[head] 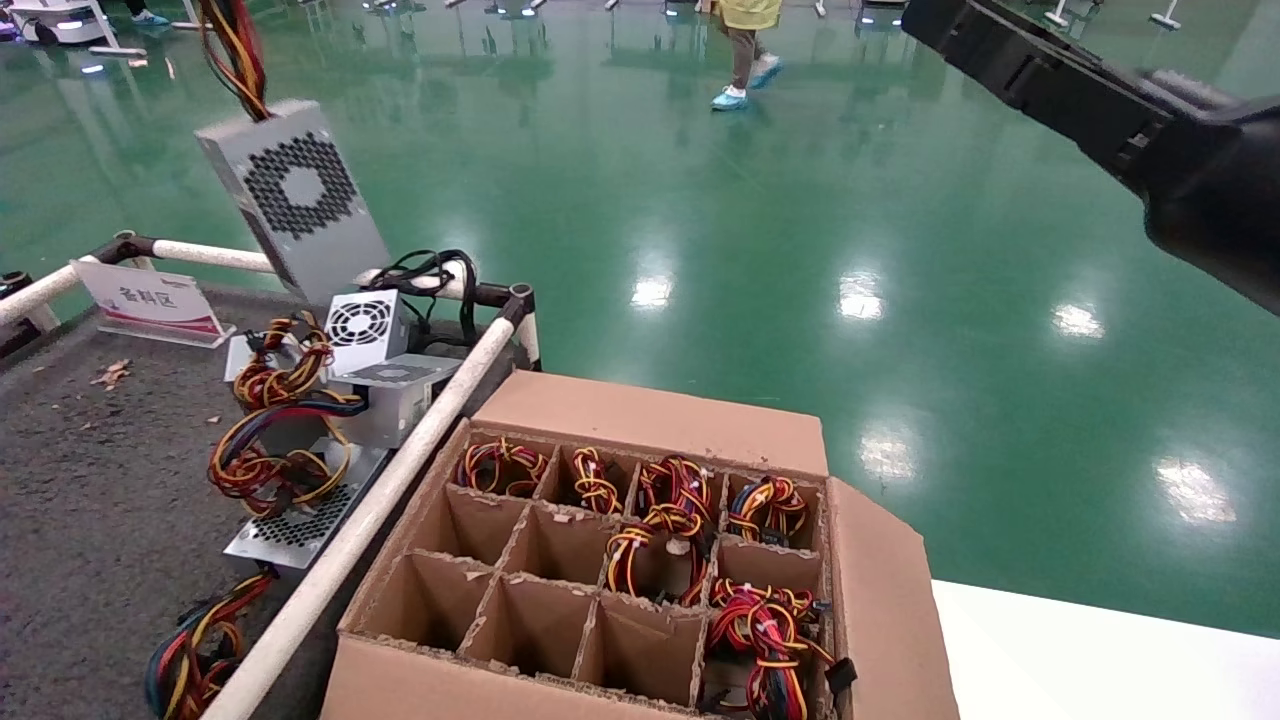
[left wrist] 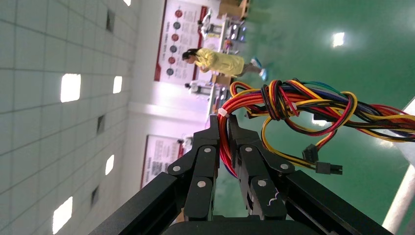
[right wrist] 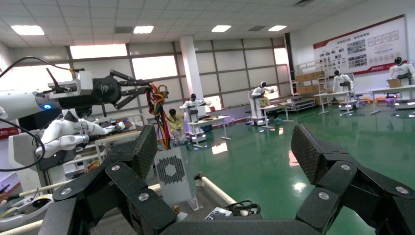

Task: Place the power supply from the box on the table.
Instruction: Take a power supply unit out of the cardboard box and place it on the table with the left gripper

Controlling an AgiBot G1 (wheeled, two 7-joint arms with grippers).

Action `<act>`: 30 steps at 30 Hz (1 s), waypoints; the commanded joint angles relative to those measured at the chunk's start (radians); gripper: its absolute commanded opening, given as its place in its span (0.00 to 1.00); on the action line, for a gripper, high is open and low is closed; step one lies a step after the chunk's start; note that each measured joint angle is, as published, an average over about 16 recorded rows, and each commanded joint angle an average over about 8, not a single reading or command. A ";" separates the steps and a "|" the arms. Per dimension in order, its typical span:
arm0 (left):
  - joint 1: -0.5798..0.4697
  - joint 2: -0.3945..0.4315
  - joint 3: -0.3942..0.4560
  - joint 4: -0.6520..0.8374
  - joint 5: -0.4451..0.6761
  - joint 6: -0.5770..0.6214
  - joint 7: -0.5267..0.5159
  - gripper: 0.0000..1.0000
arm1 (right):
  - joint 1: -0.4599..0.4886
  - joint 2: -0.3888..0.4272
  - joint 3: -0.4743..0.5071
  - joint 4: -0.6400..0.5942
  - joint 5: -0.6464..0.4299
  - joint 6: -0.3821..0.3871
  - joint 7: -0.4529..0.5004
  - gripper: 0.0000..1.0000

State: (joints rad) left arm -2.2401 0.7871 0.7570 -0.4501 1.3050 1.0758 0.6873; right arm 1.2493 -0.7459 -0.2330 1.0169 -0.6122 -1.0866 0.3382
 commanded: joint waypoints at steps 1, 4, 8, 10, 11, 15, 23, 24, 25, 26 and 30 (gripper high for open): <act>-0.011 -0.002 -0.003 0.003 0.017 -0.007 0.001 0.00 | 0.000 0.000 0.000 0.000 0.000 0.000 0.000 1.00; -0.027 -0.006 -0.003 0.012 0.043 -0.014 0.000 0.00 | 0.000 0.000 0.000 0.000 0.000 0.000 0.000 1.00; -0.047 -0.015 0.000 0.028 0.076 -0.021 -0.002 0.00 | 0.000 0.000 0.000 0.000 0.000 0.000 0.000 1.00; -0.056 -0.020 0.002 0.036 0.092 -0.023 -0.003 0.00 | 0.000 0.000 0.000 0.000 0.000 0.000 0.000 1.00; -0.061 -0.023 0.004 0.041 0.101 -0.024 -0.004 0.00 | 0.000 0.000 0.000 0.000 0.000 0.000 0.000 1.00; -0.079 -0.036 0.013 0.059 0.133 -0.023 -0.008 0.00 | 0.000 0.000 0.000 0.000 0.000 0.000 0.000 1.00; -0.114 -0.055 0.041 0.099 0.191 -0.008 -0.030 0.00 | 0.000 0.000 0.000 0.000 0.000 0.000 0.000 1.00; -0.117 -0.056 0.045 0.104 0.196 -0.005 -0.033 0.00 | 0.000 0.000 0.000 0.000 0.000 0.000 0.000 1.00; -0.122 -0.057 0.050 0.110 0.202 -0.002 -0.036 0.00 | 0.000 0.000 0.000 0.000 0.000 0.000 0.000 1.00; -0.125 -0.058 0.054 0.116 0.208 0.001 -0.039 0.00 | 0.000 0.000 0.000 0.000 0.000 0.000 0.000 1.00; -0.137 -0.060 0.072 0.140 0.225 0.012 -0.051 0.00 | 0.000 0.000 0.000 0.000 0.000 0.000 0.000 1.00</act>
State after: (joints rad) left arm -2.3730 0.7266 0.8273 -0.3103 1.5275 1.0873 0.6375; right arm 1.2493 -0.7459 -0.2330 1.0169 -0.6122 -1.0866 0.3382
